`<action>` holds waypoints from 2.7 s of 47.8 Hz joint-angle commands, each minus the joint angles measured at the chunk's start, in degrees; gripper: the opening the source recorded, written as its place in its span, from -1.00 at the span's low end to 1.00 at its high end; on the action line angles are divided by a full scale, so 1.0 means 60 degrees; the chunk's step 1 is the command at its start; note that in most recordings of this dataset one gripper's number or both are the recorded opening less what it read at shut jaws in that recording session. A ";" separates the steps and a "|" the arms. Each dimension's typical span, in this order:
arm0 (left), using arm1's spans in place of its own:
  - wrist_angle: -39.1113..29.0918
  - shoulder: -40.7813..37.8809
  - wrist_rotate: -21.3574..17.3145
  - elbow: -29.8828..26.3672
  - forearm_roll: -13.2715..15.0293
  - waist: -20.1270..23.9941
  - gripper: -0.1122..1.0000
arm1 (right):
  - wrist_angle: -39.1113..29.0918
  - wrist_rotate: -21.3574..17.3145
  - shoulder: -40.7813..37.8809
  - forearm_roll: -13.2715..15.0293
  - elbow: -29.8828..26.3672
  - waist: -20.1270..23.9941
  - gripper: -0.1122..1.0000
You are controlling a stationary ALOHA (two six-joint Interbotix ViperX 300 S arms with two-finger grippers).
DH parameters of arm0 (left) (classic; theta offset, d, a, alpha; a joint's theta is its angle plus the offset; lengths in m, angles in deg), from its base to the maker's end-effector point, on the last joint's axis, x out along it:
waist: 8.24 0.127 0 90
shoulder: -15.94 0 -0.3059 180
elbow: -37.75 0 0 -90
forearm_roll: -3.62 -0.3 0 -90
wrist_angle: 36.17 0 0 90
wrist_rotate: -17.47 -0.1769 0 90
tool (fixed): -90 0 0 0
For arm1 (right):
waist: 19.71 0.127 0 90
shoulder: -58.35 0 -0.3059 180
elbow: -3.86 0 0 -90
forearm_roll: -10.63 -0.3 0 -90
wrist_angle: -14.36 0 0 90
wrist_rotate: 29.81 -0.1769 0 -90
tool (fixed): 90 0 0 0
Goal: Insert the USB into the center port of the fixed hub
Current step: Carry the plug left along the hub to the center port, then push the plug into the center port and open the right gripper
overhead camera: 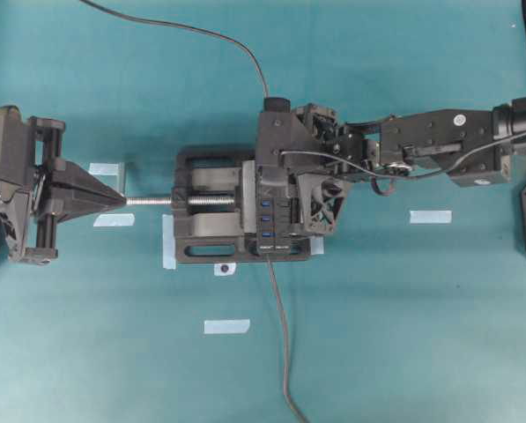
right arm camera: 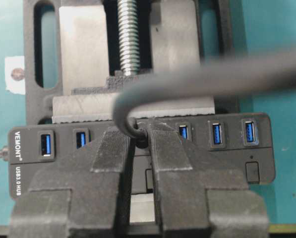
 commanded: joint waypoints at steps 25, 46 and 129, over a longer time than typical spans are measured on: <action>0.0044 0.0000 0.0015 -0.0103 -0.0015 0.0000 -0.79 | -0.0146 -0.0059 -0.0015 0.0015 -0.0015 0.0015 -0.65; 0.0044 0.0000 0.0015 -0.0103 0.0000 0.0000 -0.80 | -0.0659 0.0015 -0.0015 0.0205 -0.0044 -0.0161 -0.67; 0.0044 0.0000 0.0015 -0.0073 0.0000 -0.0015 -0.79 | -0.0674 0.0146 -0.0352 0.0161 -0.0117 -0.0190 -0.67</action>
